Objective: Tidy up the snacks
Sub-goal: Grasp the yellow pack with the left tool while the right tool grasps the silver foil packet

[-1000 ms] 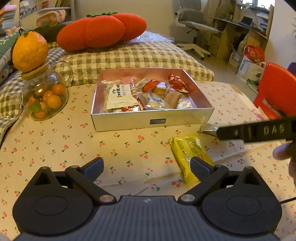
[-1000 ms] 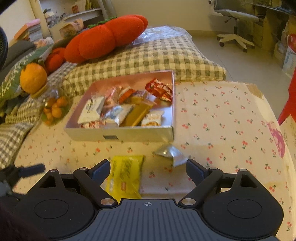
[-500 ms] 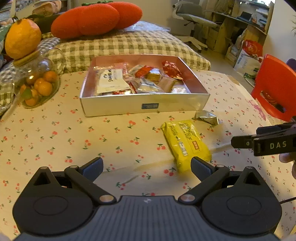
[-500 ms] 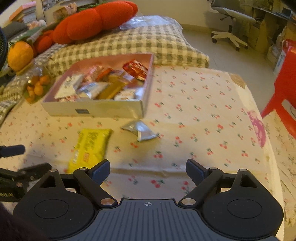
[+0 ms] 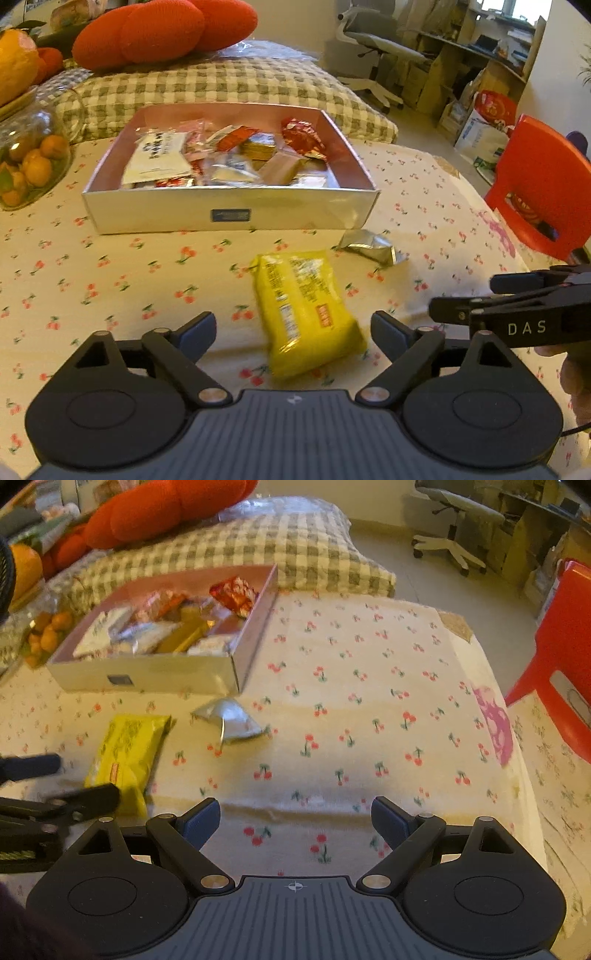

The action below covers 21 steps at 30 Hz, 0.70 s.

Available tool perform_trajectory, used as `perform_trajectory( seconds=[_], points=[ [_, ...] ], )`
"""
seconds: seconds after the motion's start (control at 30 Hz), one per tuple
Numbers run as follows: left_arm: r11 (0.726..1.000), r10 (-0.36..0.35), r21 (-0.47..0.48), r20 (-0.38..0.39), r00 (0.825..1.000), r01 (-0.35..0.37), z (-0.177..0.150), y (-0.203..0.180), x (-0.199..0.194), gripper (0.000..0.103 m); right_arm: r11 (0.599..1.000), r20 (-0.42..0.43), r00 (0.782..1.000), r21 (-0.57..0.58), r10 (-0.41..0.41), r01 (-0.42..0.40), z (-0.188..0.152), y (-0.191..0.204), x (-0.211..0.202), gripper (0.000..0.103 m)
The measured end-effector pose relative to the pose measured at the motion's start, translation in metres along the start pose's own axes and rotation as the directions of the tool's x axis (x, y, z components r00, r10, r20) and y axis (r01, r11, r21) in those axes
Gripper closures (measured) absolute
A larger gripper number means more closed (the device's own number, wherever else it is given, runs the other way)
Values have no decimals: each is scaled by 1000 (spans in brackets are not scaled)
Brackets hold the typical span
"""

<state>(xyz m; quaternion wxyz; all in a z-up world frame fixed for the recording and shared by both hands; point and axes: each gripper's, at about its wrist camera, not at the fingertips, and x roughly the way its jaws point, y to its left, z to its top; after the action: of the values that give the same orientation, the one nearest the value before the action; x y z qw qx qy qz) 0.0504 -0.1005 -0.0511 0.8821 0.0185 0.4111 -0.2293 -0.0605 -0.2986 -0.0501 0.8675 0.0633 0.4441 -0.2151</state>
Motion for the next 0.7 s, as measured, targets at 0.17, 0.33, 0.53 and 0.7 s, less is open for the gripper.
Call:
perform_trajectory(
  seconds=[0.17,0.33,0.53,0.7],
  points=[
    [1000,21,-6,-9,1000,-21,0,-7,11,35,999,50,998,7,32,-33,6,-6,5,12],
    [999,48,14,4,999,-48,-3,-7,11,51,999,54,997,-17,49,-48,7,-4,14,12],
    [998,54,-10,-5,999,-54,-1,0,7,54,999,50,998,-27,33,-31,11,3,25,12],
    [998,64,-25,-18,998,-65,0,11,1,54,999,50,999,-42,19,-17,14,10,33,12]
  ],
)
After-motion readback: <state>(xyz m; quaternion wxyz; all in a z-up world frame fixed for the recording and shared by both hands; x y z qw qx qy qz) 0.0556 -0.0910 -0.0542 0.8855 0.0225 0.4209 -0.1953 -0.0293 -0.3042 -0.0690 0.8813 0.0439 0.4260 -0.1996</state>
